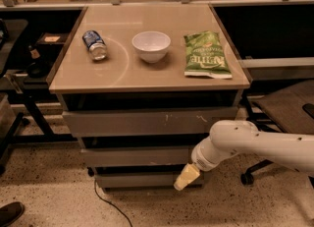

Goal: Open middle drawer

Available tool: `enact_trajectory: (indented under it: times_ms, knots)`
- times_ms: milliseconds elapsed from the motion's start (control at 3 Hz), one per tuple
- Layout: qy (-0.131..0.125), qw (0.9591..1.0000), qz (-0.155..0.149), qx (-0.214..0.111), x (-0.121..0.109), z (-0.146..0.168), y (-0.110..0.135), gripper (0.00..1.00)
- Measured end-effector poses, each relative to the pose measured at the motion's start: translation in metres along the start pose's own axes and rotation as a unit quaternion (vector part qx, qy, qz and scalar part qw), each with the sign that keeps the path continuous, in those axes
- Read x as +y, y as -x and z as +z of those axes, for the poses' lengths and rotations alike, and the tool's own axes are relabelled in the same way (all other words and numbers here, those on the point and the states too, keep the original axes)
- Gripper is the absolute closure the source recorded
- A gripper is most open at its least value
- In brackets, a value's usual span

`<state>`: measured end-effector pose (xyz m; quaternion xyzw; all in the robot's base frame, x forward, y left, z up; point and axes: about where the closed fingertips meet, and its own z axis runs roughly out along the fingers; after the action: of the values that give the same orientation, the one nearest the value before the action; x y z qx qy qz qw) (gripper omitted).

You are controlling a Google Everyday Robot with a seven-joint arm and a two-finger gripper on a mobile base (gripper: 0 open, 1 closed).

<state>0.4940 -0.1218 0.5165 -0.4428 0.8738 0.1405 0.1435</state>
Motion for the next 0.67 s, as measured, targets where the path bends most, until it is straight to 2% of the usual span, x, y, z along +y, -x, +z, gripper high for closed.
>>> enact_trajectory:
  times_ms: [333,667]
  knots:
    - [0.001,1.0000,0.001,0.000,-0.0002,0.0012,0.0000,0.00]
    - [-0.013,0.9999,-0.001,-0.005,-0.0006,0.0096,0.0001,0.00]
